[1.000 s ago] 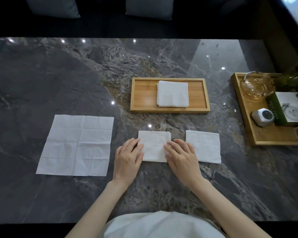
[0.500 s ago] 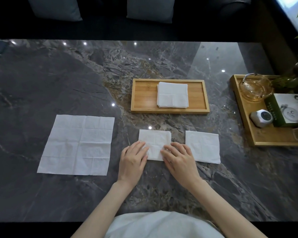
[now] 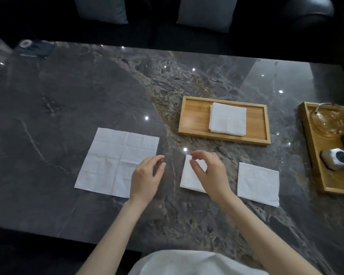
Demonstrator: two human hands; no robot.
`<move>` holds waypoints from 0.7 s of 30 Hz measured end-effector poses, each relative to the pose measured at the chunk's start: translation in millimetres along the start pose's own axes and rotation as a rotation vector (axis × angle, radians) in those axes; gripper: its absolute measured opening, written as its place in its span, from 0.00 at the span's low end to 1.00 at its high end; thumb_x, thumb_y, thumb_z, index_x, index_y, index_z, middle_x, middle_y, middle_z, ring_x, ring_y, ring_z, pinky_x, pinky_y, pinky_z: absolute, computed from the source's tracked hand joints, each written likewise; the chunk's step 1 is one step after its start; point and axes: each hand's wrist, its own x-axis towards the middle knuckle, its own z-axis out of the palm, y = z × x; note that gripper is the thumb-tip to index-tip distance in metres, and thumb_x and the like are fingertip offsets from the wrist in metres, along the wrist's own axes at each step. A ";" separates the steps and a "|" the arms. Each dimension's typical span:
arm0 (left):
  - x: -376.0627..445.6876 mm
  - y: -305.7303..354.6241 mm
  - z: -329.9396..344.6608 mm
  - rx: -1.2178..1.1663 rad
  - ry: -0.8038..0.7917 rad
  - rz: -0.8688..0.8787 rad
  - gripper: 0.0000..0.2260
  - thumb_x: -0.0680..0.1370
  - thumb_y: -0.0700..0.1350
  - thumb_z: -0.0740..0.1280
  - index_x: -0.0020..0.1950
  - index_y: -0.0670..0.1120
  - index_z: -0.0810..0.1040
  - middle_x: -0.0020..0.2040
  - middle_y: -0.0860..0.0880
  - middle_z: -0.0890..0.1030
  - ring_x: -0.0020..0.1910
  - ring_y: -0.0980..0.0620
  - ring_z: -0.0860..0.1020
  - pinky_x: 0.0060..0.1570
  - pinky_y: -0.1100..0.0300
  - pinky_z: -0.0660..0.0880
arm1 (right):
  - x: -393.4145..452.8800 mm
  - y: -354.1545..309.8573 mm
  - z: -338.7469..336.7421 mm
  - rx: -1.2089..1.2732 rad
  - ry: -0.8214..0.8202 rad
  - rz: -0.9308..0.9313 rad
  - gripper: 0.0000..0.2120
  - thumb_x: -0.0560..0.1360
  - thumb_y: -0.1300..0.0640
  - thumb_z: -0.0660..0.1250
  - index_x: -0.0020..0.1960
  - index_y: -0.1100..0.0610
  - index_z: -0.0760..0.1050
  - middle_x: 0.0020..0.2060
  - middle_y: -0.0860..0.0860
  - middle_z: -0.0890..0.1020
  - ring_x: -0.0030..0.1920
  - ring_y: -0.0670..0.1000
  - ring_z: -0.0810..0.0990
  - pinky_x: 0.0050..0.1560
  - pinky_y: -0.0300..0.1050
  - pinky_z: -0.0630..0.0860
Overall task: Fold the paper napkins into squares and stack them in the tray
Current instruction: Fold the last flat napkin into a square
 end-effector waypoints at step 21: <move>34.6 -66.4 -76.3 0.033 0.156 -0.185 0.14 0.76 0.43 0.64 0.61 0.43 0.73 0.59 0.46 0.76 0.59 0.48 0.72 0.57 0.60 0.66 | 37.7 -50.5 57.5 0.029 -0.069 0.011 0.12 0.75 0.58 0.66 0.57 0.58 0.75 0.49 0.52 0.80 0.52 0.52 0.75 0.50 0.42 0.70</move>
